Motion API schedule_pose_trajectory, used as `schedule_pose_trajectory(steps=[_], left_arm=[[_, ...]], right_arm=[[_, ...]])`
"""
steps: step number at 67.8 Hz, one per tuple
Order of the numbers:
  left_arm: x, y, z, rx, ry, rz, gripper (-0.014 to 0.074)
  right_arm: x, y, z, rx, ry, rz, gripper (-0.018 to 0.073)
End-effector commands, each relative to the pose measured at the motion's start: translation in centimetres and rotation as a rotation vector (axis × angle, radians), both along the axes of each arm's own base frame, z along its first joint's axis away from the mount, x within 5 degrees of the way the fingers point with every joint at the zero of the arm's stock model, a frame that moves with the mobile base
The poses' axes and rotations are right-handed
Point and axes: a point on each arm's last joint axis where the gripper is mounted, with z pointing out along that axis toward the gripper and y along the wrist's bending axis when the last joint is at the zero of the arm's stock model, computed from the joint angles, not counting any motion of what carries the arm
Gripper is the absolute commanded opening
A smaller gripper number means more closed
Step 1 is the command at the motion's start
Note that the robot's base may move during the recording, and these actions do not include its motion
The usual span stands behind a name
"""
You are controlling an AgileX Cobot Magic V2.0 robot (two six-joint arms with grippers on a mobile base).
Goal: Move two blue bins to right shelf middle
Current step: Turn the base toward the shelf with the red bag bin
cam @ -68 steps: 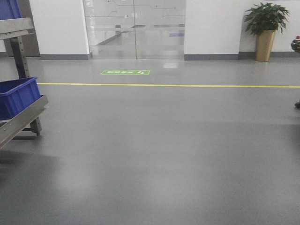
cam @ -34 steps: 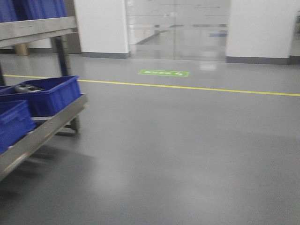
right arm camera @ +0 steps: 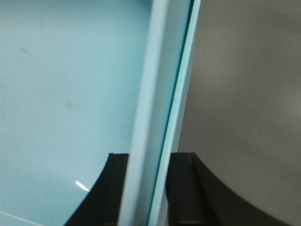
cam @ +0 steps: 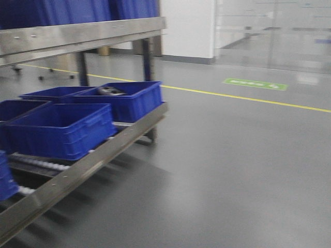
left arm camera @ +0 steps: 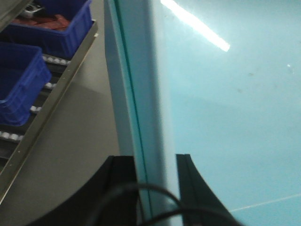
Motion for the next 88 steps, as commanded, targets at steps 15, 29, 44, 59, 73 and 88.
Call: schedule_pose_trajectory(steps=[15, 29, 44, 59, 73, 88], left_arm=[[-0.81, 0.08, 1.95, -0.064, -0.106, -0.015, -0.0111], [-0.81, 0.08, 1.95, -0.064, -0.106, -0.015, -0.0111], [-0.81, 0.08, 1.95, -0.064, -0.106, -0.015, -0.0111], [-0.81, 0.08, 1.95, -0.064, -0.106, -0.015, -0.0111], [-0.81, 0.08, 1.95, -0.064, -0.106, -0.015, -0.0111], [-0.81, 0.08, 1.95, -0.064, -0.106, -0.015, -0.0111]], right_arm=[[-0.31, -0.4, 1.71, 0.032, -0.113, -0.01, -0.0153], [-0.31, -0.4, 1.71, 0.032, -0.113, -0.01, -0.0153], [-0.31, -0.4, 1.71, 0.032, -0.113, -0.01, -0.0153], [-0.31, -0.4, 1.71, 0.032, -0.113, -0.01, -0.0153], [-0.31, -0.4, 1.71, 0.032, -0.113, -0.01, -0.0153], [-0.31, -0.4, 1.71, 0.032, -0.113, -0.01, -0.0153]])
